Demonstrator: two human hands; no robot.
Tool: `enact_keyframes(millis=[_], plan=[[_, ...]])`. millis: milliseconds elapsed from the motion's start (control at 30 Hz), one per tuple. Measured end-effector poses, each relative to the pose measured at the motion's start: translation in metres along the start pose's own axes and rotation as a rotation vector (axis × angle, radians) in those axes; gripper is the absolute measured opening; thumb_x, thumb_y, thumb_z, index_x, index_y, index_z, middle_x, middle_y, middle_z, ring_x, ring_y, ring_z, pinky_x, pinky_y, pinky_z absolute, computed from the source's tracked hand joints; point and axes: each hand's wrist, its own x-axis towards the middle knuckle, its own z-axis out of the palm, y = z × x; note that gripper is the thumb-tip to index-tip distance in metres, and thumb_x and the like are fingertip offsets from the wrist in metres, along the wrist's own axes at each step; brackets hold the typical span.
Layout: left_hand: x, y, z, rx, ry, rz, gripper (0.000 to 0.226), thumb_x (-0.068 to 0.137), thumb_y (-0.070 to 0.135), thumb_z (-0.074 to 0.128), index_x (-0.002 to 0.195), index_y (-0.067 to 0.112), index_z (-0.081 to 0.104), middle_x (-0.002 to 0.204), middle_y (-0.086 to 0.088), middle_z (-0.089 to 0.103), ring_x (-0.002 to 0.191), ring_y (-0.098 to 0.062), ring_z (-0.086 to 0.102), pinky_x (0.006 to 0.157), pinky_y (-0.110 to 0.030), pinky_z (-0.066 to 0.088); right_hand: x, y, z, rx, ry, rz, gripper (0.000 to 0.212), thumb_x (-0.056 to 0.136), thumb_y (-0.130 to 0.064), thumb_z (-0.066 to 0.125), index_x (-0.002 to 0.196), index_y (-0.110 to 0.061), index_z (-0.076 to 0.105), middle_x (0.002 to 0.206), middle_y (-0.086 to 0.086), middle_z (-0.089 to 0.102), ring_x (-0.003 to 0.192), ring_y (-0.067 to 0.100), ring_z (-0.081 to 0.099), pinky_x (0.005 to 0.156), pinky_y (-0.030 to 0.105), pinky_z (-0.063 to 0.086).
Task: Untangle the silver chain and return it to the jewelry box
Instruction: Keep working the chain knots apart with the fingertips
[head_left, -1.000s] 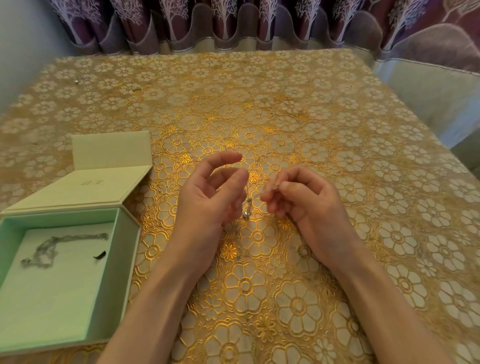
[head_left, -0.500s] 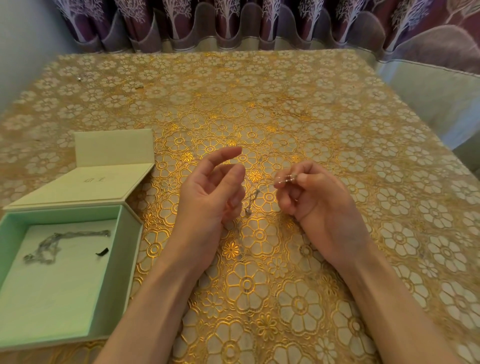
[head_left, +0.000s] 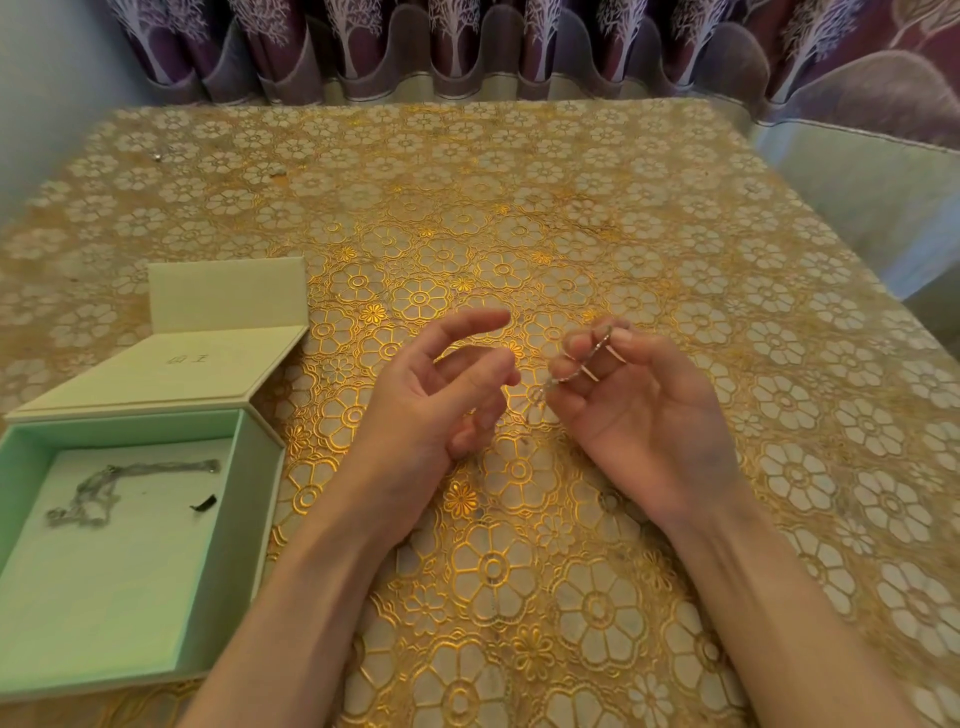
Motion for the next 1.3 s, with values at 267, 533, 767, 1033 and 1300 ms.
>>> enact_keyframes(millis=[267,533,767,1033,1300], plan=[[-0.001,-0.003,0.001,0.178,-0.026,-0.015,0.025,0.074,0.014,0.072,0.098,0.019,0.066,0.07,0.01,0.057,0.05,-0.005,0.039,0.044,-0.013,0.03,0.0,-0.002,0.001,0.06,0.07,0.006,0.009,0.071,-0.012,0.05,0.066,-0.014,0.057,0.07,0.003,0.065,0.058,0.015,0.059,0.048,0.021,0.046],[-0.005,0.001,0.007,0.387,-0.043,0.028,0.009,0.079,0.018,0.064,0.086,0.013,0.068,0.05,0.018,0.055,0.043,0.003,0.04,0.045,-0.006,0.031,-0.002,-0.007,-0.001,-0.057,0.031,-0.025,0.007,0.077,-0.015,0.041,0.073,-0.016,0.047,0.105,0.0,0.068,0.043,0.007,0.043,0.047,0.018,0.033],[-0.006,0.0,0.006,0.424,0.061,0.136,0.015,0.083,0.011,0.064,0.088,0.024,0.069,0.072,0.012,0.055,0.053,-0.007,0.038,0.048,-0.012,0.03,-0.002,-0.013,-0.009,-0.104,0.011,-0.059,0.006,0.071,-0.019,0.051,0.075,-0.017,0.047,0.107,0.001,0.067,0.038,0.005,0.036,0.045,0.023,0.018],[-0.001,0.003,-0.008,0.257,0.32,0.285,0.014,0.077,0.02,0.061,0.088,0.028,0.065,0.07,0.008,0.054,0.044,-0.002,0.038,0.041,-0.015,0.03,-0.006,-0.024,-0.012,-0.164,0.139,-0.147,0.003,0.072,-0.016,0.041,0.072,-0.016,0.044,0.106,0.004,0.069,0.034,0.005,0.025,0.04,0.02,0.016],[-0.002,0.006,-0.008,0.251,0.406,0.345,0.014,0.09,0.01,0.055,0.092,0.022,0.061,0.063,0.006,0.06,0.044,-0.006,0.035,0.041,-0.016,0.03,-0.006,-0.026,-0.014,-0.171,0.164,-0.176,0.006,0.077,-0.021,0.044,0.075,-0.015,0.043,0.113,0.005,0.067,0.029,0.003,0.023,0.033,0.017,0.016]])
